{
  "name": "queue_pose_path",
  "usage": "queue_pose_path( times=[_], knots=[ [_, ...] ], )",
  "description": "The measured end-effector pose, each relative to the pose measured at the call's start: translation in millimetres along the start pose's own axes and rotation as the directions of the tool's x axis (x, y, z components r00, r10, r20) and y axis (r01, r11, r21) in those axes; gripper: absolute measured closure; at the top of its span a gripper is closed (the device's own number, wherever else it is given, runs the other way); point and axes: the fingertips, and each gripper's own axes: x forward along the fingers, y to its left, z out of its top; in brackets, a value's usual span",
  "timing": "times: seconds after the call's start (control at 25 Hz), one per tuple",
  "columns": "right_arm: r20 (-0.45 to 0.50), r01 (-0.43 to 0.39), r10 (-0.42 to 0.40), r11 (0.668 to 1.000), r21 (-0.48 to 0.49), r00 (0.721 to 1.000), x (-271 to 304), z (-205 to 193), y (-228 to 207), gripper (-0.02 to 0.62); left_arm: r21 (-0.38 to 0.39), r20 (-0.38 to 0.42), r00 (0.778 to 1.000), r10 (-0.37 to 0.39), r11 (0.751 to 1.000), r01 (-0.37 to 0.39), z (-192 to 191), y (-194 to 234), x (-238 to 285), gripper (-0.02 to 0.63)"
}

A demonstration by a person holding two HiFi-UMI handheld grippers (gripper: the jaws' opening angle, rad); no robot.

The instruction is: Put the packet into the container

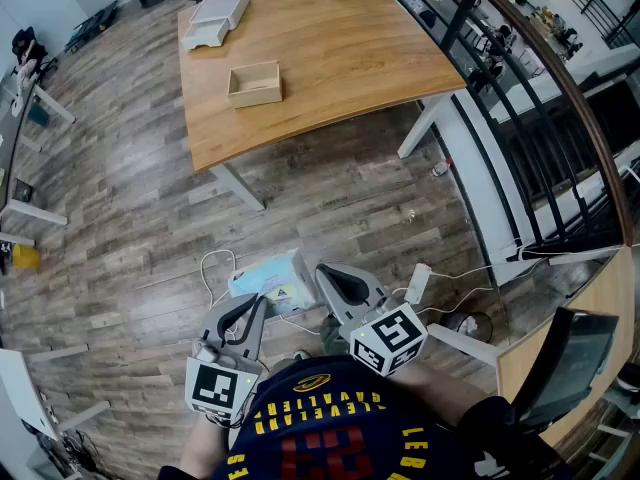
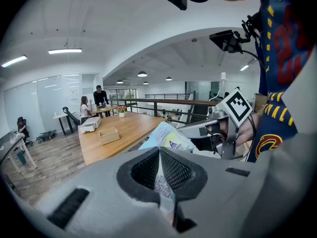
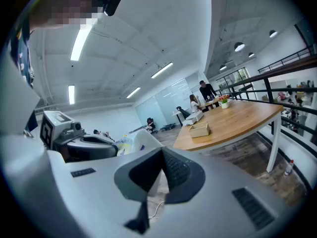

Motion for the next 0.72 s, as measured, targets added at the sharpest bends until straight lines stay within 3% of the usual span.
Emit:
queue_pose_path(
  times=[0.24, 0.44, 0.6, 0.72],
  knots=[
    [-0.029, 0.024, -0.026, 0.999, -0.048, 0.999, -33.7, -52.1, 74.6, 0.584, 0.033, 0.04, 0.999, -0.037, 0.999, 0.035, -62.5, -30.9, -70.3, 0.595],
    [-0.059, 0.089, -0.091, 0.995, -0.049, 0.994, -87.7, -86.1, 131.0, 0.584, -0.001, 0.047, 0.995, -0.088, 0.996, 0.088, -104.5, -67.3, -133.5, 0.595],
    [-0.017, 0.159, -0.159, 0.987, -0.02, 0.987, -126.8, -80.2, 143.7, 0.584, -0.043, 0.075, 0.99, -0.117, 0.992, 0.12, -103.9, -93.1, -155.2, 0.595],
    [0.041, 0.144, -0.144, 0.99, -0.001, 0.989, -145.8, -74.4, 158.0, 0.571, 0.005, 0.107, 0.986, -0.125, 0.992, 0.126, -100.2, -109.5, -166.0, 0.595]
  ],
)
